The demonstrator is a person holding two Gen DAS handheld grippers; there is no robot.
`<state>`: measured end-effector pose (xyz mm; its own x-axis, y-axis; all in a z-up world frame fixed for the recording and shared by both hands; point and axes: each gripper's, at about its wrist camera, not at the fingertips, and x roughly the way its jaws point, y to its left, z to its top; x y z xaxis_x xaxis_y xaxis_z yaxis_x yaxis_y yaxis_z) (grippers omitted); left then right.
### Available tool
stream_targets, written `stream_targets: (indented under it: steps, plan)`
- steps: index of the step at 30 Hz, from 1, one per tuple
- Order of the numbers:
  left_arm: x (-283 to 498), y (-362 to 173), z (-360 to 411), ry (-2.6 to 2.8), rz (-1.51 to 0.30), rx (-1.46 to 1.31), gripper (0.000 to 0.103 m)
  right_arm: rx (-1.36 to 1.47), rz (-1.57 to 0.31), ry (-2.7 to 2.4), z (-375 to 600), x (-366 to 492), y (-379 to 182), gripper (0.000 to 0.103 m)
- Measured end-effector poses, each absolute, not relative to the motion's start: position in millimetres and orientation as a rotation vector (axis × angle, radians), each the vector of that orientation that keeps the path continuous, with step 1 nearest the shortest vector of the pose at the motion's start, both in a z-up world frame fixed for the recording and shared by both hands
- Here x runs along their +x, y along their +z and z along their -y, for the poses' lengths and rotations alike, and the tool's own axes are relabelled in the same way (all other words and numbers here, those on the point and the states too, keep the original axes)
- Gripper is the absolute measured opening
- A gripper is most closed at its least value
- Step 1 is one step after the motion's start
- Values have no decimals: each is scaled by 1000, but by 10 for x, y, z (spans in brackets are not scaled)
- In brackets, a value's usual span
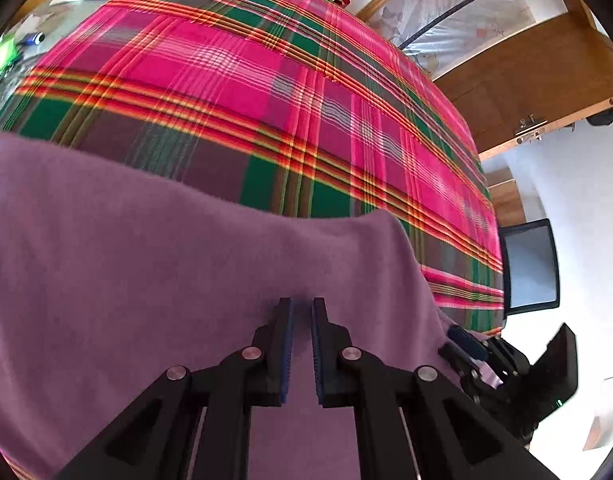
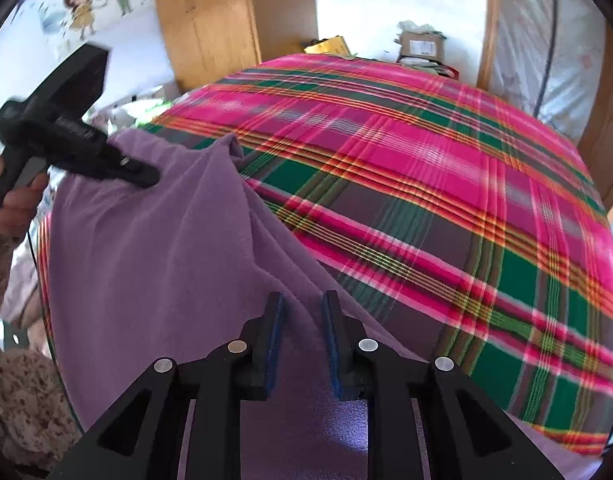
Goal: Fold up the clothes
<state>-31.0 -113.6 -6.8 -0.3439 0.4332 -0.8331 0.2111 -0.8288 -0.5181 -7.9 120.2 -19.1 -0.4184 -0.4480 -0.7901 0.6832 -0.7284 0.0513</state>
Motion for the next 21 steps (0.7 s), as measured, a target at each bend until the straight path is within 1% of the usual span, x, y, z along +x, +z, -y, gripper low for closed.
stream_targets:
  steps: [2, 5, 9, 13, 17, 21]
  plan:
    - [-320, -103, 1176, 2298, 886, -1700, 8, 1063, -389, -2144, -1198, -81, -153, 23]
    - [-321, -144, 1229, 2273, 927, -1678, 8, 1036, -306, -2135, -1248, -181, -64, 23]
    - [-301, -180, 1324, 2225, 983, -1641, 8, 1022, -261, -2082, -1197, -368, -2, 19]
    - [-275, -250, 1410, 2175, 1061, -1594, 8, 1057, -233, -1950, -984, -517, -100, 18]
    - [-311, -274, 1445, 2141, 1085, -1572, 8, 1073, -156, -1863, -872, -566, -165, 18]
    - [-351, -315, 1467, 2099, 1129, -1553, 8, 1104, -174, -1874, -774, -583, -220, 18]
